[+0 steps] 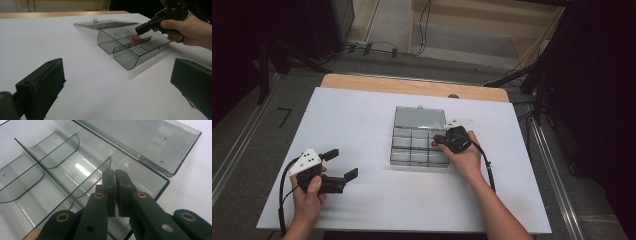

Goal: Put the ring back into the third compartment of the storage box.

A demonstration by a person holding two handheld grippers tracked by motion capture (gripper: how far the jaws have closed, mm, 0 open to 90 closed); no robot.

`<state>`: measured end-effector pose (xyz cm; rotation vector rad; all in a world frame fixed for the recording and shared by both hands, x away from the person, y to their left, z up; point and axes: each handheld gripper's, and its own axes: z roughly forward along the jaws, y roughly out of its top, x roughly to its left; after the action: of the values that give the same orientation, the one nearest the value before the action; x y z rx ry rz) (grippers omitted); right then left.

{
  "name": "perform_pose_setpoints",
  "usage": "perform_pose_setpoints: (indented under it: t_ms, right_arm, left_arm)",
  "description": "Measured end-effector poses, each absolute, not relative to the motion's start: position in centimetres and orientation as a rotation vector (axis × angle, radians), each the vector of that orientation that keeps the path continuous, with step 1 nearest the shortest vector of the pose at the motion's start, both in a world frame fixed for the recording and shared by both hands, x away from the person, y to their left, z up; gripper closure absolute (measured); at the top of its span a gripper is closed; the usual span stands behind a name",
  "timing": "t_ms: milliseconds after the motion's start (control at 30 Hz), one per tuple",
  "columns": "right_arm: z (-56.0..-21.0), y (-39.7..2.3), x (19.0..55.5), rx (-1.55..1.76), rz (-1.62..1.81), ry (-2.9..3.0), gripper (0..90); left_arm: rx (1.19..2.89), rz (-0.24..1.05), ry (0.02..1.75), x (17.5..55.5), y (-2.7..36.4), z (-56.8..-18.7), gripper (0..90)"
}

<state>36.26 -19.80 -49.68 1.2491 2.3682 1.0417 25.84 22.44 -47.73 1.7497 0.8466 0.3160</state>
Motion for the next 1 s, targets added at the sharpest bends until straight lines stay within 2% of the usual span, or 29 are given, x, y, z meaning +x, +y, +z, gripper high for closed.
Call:
perform_pose_setpoints:
  t_ms: [33,67,133,200,333,433,533,600,1000]
  right_arm:
    - [-49.7,-19.9,36.3,1.248,1.053,2.370,83.6]
    - [-49.7,-19.9,36.2,1.259,1.077,2.370,77.2]
    - [-49.4,-20.2,36.2,1.229,1.124,2.360,58.0]
    - [-49.1,-20.4,36.1,1.212,1.158,2.347,43.9]
    - [-48.1,-21.1,35.7,1.206,1.244,2.302,20.8]
    - [-47.5,-21.6,35.5,1.203,1.290,2.292,7.5]
    - [-47.1,-22.2,35.3,1.193,1.343,2.293,0.9]
    - [-46.8,-22.5,35.2,1.195,1.367,2.275,0.0]
    - [-45.7,-24.7,34.3,1.186,1.453,2.220,0.0]
  left_arm:
    - [1.751,0.317,0.848,25.8,22.4,-47.7,0.0]
    - [1.751,0.318,0.847,25.8,22.4,-47.7,0.0]
    - [1.749,0.318,0.845,25.8,22.4,-47.7,0.0]
    - [1.748,0.317,0.844,25.8,22.4,-47.6,0.0]
    - [1.749,0.322,0.833,25.9,22.2,-47.4,0.0]
    - [1.757,0.330,0.819,25.9,22.0,-47.3,0.0]
    - [1.765,0.335,0.797,25.9,21.6,-47.0,0.0]
    - [1.775,0.341,0.788,25.9,21.4,-46.9,0.0]
    - [1.813,0.362,0.725,26.7,19.2,-45.7,0.0]
